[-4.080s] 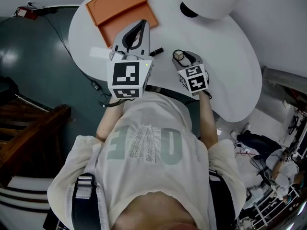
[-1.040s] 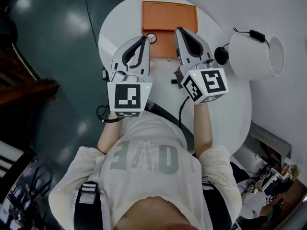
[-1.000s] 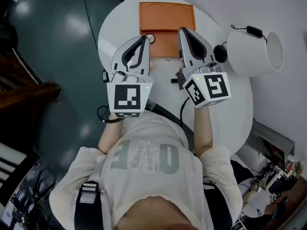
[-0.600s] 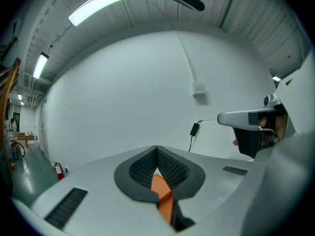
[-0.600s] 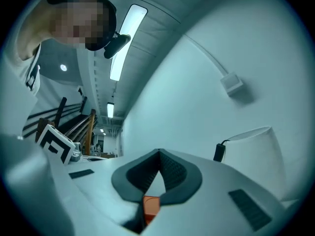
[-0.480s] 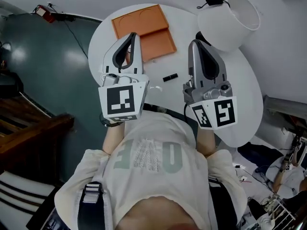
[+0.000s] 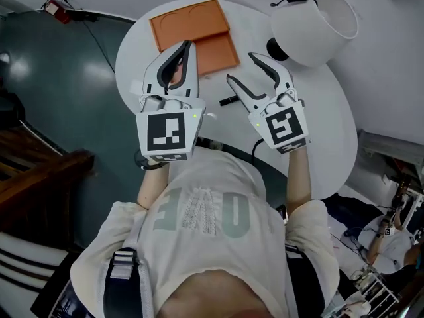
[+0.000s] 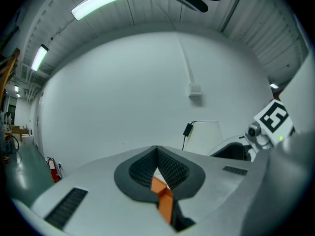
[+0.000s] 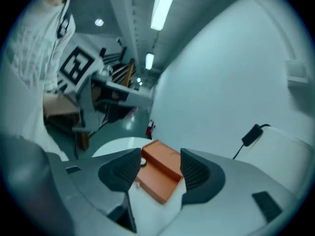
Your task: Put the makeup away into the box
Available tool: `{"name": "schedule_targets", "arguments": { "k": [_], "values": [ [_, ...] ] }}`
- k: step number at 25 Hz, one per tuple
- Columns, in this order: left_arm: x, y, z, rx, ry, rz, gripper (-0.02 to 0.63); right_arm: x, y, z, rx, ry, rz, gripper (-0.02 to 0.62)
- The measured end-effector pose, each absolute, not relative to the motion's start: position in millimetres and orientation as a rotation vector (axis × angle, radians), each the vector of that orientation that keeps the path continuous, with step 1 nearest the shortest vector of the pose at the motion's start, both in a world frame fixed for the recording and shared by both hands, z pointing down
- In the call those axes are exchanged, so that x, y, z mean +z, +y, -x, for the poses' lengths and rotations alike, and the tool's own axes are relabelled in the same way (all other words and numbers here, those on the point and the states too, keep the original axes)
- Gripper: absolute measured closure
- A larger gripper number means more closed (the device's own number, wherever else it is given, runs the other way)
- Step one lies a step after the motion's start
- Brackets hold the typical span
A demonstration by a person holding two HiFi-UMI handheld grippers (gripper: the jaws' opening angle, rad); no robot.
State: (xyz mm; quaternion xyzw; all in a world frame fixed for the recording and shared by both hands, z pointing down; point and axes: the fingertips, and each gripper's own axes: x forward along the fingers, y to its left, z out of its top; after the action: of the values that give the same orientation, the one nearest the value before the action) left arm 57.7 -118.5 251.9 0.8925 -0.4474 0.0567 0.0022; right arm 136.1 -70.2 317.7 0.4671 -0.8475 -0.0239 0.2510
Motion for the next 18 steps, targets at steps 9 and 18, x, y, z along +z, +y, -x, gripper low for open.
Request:
{"name": "schedule_targets", "arguments": {
  "k": [9,18],
  "values": [
    [280.4,-113.6,-41.7,0.253,-1.415,-2.732,0.598,491.8,-26.0,-134.8,-0.014,-1.902,-0.430,0.353],
    [301.8,-111.4,-15.9,0.289,-1.474,-2.635,0.598,568.5,-6.6,-141.7,0.035,-1.704,-0.109,0.367]
  ]
}}
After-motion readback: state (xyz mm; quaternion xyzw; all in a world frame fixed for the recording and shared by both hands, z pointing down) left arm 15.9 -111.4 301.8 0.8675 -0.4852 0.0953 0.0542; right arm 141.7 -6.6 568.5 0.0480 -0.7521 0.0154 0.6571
